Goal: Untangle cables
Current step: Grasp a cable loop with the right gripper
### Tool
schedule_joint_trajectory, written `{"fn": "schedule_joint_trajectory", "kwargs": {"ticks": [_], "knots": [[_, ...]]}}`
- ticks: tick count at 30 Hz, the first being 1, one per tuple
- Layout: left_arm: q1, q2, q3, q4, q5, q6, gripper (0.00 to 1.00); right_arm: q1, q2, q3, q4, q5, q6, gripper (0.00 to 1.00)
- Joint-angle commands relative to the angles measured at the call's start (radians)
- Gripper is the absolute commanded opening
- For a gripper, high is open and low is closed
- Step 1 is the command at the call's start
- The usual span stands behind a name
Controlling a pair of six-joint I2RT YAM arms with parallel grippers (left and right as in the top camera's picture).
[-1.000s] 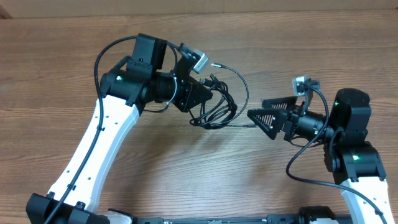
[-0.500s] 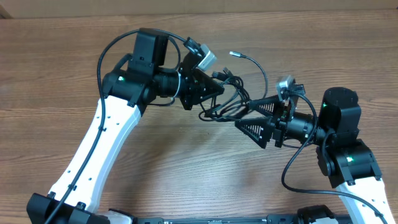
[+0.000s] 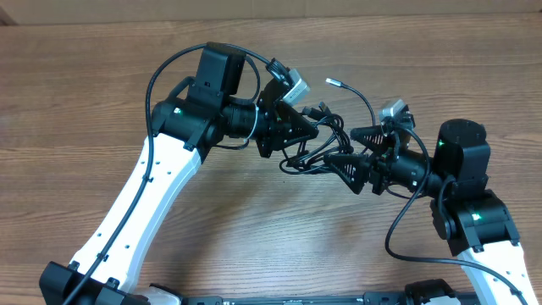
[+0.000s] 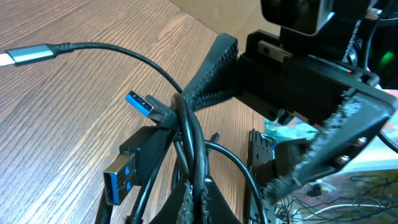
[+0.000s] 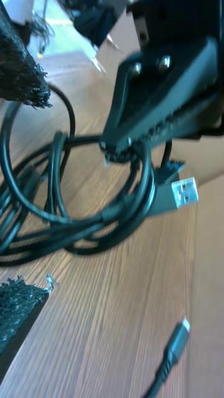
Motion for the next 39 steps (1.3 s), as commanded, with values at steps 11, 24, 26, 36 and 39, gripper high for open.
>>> {"fn": "schedule_joint_trajectory", "kwargs": {"ticks": [11, 24, 26, 36, 39], "knots": [[-0.008, -0.029, 0.033, 0.017, 0.163, 0.019, 0.04, 0.006, 0.058, 0.033, -0.021, 0.109, -0.091, 0.70], [-0.009, -0.029, 0.033, 0.027, 0.043, 0.015, 0.04, 0.006, 0.083, 0.033, -0.025, 0.010, -0.090, 0.08], [-0.009, -0.029, 0.033, 0.031, 0.041, 0.015, 0.04, 0.006, 0.083, 0.033, -0.033, 0.002, -0.090, 0.05], [-0.009, -0.029, 0.033, 0.032, -0.319, -0.173, 0.04, 0.005, 0.062, 0.033, -0.103, 0.003, -0.090, 0.04], [-0.008, -0.029, 0.033, 0.032, -0.480, -0.305, 0.04, 0.005, 0.040, 0.033, -0.115, 0.003, -0.086, 0.04]]}}
